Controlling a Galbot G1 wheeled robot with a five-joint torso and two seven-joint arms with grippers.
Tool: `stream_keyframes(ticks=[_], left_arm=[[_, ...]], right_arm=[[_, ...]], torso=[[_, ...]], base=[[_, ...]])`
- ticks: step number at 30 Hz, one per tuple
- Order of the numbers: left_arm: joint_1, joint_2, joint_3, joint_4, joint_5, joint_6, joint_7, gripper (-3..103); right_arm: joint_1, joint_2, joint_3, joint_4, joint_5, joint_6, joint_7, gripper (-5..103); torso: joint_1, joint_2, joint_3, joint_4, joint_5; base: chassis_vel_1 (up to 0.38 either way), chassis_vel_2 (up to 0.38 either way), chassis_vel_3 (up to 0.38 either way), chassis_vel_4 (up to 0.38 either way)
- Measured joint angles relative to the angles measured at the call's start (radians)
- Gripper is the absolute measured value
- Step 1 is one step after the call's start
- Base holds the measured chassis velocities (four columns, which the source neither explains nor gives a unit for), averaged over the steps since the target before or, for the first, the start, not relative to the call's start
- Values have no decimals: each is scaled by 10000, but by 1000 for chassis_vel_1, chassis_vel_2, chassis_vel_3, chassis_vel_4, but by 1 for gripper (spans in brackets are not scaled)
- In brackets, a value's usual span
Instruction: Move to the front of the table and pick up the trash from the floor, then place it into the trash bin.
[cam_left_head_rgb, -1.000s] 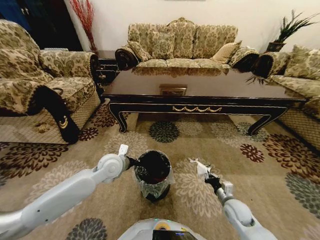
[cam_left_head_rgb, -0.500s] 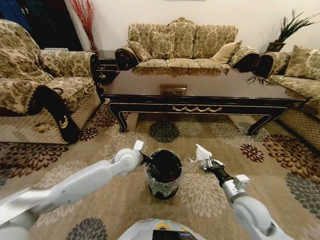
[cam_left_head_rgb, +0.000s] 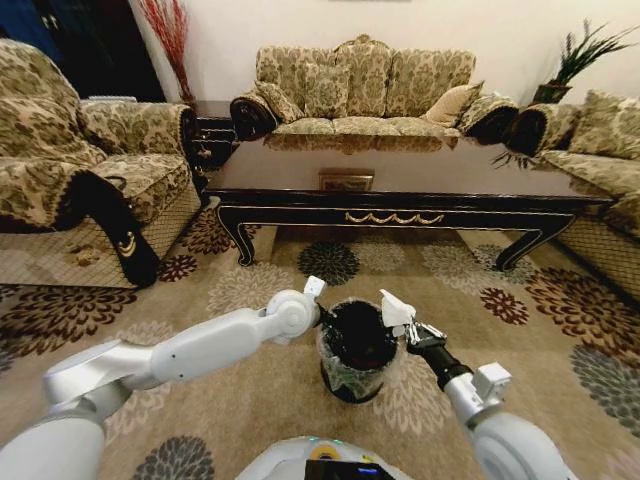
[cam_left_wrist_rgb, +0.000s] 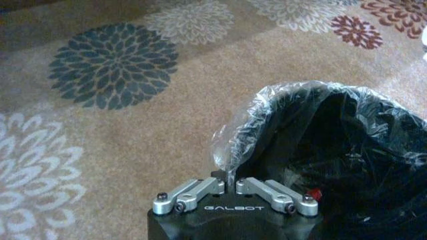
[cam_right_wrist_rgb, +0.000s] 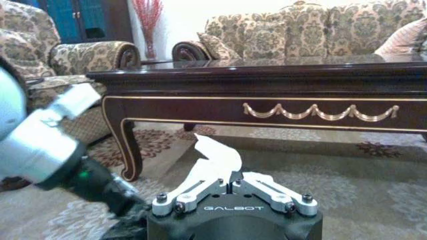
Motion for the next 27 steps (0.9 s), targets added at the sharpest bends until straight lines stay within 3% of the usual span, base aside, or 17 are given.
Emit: stream_keyframes(ticks=[7,13,16,20,22,25,27], left_arm=[[-228,-326,184,94,-167,0,-139,3],[-292,-510,262,211,-224,-1,-201,3],[-304,-511,285,226,-227,0,-202,3],[-307,-504,321,273,-231,0,-202,3],[-307,-505,326,288,-231,0,-202,3],[-304,-549,327,340,-228,0,-202,3],[-300,-565,327,347,-228,0,-201,3]], right_arm=[[-467,-301,-182,-135,-732,48,-301,-2],[-594,-437,-564,-576,-1608,95,-368,25],[-578,-450,-592,-605,-1638,95,-356,30],[-543,-492,-578,-587,-1612,78,-356,51],[-545,-503,-574,-583,-1612,76,-357,51],[-552,-518,-574,-574,-1612,70,-362,68],[-561,-519,-573,-563,-1615,69,-369,73]], torso=[[0,0,0,-1,1],[0,0,0,0,1],[0,0,0,0,0],[0,-1,0,1,-1],[0,0,0,1,-1],[0,-1,0,1,-1],[0,0,0,0,-1]], base=[[0,0,0,0],[0,0,0,0],[0,0,0,0],[0,0,0,0],[0,0,0,0],[0,0,0,0],[0,0,0,0]])
